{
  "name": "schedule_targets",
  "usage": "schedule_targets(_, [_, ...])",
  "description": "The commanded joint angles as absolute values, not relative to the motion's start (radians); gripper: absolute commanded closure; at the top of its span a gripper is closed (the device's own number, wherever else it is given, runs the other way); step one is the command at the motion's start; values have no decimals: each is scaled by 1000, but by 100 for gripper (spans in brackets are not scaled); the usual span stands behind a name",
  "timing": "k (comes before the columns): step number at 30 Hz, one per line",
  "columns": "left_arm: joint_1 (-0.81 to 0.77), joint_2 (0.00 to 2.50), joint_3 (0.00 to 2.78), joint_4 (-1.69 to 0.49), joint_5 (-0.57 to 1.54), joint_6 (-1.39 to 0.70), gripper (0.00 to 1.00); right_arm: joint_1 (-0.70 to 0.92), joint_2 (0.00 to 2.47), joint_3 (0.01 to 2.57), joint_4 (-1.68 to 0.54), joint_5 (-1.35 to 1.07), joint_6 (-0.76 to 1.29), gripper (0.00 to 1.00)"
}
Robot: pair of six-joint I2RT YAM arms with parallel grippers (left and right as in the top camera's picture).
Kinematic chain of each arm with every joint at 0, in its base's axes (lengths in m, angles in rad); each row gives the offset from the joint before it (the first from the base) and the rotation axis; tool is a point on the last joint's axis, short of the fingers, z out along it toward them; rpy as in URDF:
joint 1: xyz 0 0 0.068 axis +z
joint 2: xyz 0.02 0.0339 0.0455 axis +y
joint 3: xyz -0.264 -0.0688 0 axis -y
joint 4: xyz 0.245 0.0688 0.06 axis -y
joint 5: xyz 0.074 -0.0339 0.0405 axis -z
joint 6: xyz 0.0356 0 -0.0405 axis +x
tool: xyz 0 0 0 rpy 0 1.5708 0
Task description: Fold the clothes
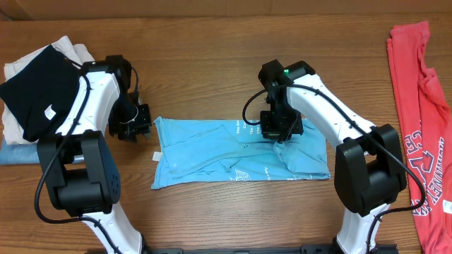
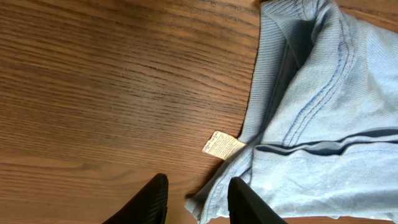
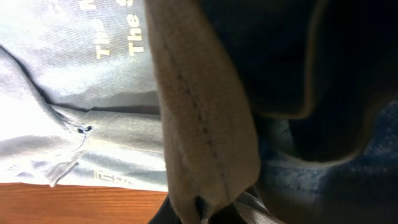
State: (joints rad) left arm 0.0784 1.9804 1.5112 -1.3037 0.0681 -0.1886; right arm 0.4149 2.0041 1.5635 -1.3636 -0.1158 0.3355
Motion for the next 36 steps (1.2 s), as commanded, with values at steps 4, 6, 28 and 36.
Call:
schedule_targets(4, [78, 1956, 1507, -1300, 79, -195, 64, 444, 2006, 1571, -1371, -136, 344, 96])
schedule_targets(6, [78, 1956, 1507, -1300, 79, -195, 64, 458, 2006, 1571, -1368, -135, 344, 95])
schedule_targets(28, [78, 1956, 1507, -1300, 78, -194, 64, 436, 1997, 1572, -1389, -1, 367, 48])
schedule_targets(36, [78, 1956, 1507, -1300, 78, -195, 64, 469, 1998, 1561, -1438, -46, 361, 51])
